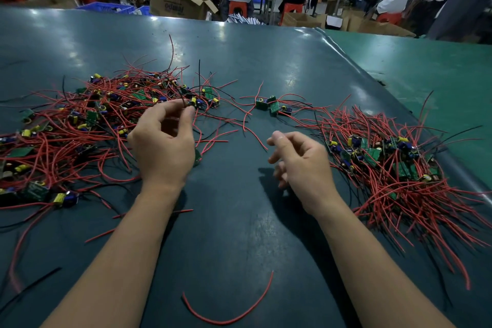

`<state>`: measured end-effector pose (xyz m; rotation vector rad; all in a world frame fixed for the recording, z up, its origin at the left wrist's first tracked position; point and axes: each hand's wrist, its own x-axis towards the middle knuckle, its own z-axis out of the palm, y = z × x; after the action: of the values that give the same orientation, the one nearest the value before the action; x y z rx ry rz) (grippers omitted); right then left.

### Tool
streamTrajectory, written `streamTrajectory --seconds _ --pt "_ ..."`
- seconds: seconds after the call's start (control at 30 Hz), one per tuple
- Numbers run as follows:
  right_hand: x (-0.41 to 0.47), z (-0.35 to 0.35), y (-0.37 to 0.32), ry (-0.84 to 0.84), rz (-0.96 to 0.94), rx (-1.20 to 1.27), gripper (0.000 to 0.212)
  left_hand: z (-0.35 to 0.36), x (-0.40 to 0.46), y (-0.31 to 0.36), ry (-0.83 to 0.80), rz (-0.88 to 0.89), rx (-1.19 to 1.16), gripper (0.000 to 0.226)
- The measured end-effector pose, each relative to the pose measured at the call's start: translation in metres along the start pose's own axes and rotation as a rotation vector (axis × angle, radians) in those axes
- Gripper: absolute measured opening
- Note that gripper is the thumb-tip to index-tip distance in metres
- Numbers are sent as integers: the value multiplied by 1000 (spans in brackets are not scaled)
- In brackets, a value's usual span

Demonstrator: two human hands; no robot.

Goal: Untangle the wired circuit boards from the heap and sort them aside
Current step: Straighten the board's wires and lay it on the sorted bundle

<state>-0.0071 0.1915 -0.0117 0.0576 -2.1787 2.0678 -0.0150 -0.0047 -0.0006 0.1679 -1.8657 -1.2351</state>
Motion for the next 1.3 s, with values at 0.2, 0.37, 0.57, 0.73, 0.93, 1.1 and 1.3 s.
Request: streamTrajectory --seconds 0.2,0.37,0.57,0.73,0.93,1.1,1.3 --pt "-7 9 2 -316 21 -57 38 16 -16 23 -319 -298 -672 9" --pt "-8 9 2 -296 -17 -90 25 18 -21 32 -480 -618 -1057 15" --pt "-4 7 -11 -100 -89 342 22 16 -18 29 -480 -693 -883 22" --pt "-1 -6 -20 -152 90 686 29 21 -29 29 -832 -724 -688 35" --pt "-1 -3 -16 -198 71 626 30 33 -41 23 -771 -684 -696 40" --pt "0 -2 -9 -146 46 449 18 33 -39 16 -676 -641 -716 30" --pt "-2 0 -7 -66 31 225 4 32 -43 15 -654 -551 -663 10"
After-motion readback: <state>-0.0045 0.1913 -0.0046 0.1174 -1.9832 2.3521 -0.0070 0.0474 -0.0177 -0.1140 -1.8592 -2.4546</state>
